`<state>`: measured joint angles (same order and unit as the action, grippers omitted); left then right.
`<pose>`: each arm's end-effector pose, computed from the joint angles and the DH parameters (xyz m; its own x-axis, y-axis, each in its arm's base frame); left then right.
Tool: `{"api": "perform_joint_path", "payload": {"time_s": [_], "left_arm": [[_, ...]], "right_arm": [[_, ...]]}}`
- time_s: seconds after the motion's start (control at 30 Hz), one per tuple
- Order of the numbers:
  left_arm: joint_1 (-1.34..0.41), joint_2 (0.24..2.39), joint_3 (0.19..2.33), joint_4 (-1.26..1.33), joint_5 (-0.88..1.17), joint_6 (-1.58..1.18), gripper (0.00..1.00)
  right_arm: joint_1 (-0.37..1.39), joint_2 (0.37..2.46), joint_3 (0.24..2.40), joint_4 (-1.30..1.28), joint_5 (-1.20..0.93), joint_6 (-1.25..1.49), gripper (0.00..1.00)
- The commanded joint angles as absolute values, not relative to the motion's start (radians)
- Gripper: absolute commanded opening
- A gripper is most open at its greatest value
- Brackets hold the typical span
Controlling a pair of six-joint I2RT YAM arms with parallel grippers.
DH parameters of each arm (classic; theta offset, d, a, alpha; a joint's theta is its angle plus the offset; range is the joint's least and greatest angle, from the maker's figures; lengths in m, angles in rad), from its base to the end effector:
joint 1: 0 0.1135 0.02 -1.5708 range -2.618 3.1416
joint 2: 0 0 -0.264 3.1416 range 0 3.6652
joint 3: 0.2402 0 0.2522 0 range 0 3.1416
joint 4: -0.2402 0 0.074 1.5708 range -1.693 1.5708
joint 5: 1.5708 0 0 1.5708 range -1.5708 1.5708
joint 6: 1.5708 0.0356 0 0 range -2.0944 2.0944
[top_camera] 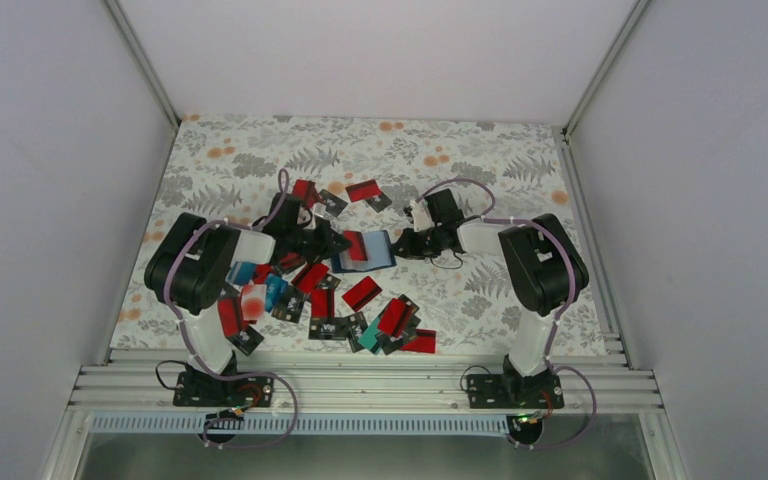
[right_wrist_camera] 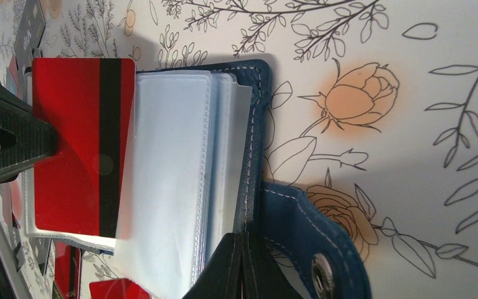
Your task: Put the credit cards into the card holder
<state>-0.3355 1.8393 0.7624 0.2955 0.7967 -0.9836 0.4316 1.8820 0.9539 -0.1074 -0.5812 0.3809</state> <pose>0.3025 -0.1324 0.1112 -0.9591 -0.2819 0.0259 -0.1605 0.4661 -0.8700 0.3085 0.1636 0.1155 -0.9498 -0.0953 -0.2980 -0.2703 0.7298 0.6280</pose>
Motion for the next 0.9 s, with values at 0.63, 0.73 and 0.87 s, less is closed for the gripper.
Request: {"api": "perform_joint_path", "payload": {"time_s": [0.63,0.73,0.87], "left_arm": [[-0.36,1.787,0.729,0.172,0.731,-0.997,0.02],[-0.36,1.779,0.727,0.149,0.723,-0.98,0.02],[-0.36,1.808,0.726,0.168,0.749,-0.973,0.02]], "right_arm": [[0.436,1.875,0.911,-0.178,-0.539,0.371,0.04],[0.436,1.875,0.915,-0.177,-0.54,0.371,0.04],[0.436,1.882,0.918,-0.172,-0.548,0.376,0.04]]}}
